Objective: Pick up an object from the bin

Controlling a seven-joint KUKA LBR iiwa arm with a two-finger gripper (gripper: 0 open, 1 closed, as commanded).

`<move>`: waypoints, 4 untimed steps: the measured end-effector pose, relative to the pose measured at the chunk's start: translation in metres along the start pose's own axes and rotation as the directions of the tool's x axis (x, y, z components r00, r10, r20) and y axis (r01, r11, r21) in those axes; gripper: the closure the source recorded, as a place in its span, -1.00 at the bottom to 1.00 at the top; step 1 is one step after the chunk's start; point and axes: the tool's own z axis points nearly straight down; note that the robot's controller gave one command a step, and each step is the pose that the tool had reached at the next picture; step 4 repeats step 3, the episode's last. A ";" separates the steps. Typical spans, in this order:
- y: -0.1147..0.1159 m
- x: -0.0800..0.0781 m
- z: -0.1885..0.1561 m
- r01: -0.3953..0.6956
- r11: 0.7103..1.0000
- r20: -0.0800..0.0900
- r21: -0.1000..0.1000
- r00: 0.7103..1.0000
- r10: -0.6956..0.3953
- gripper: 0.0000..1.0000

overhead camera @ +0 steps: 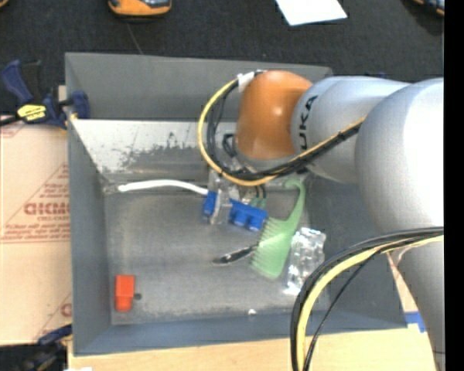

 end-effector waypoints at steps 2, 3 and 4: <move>0.000 0.000 -0.019 -0.001 1.000 -0.002 0.000 1.000 0.001 1.00; -0.001 0.000 -0.053 -0.003 1.000 -0.003 -0.001 1.000 0.003 1.00; -0.001 0.000 -0.053 -0.003 1.000 -0.003 -0.001 1.000 0.003 1.00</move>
Offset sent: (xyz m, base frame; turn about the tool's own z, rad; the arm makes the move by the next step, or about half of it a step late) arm -0.0001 0.0000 0.0335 0.0005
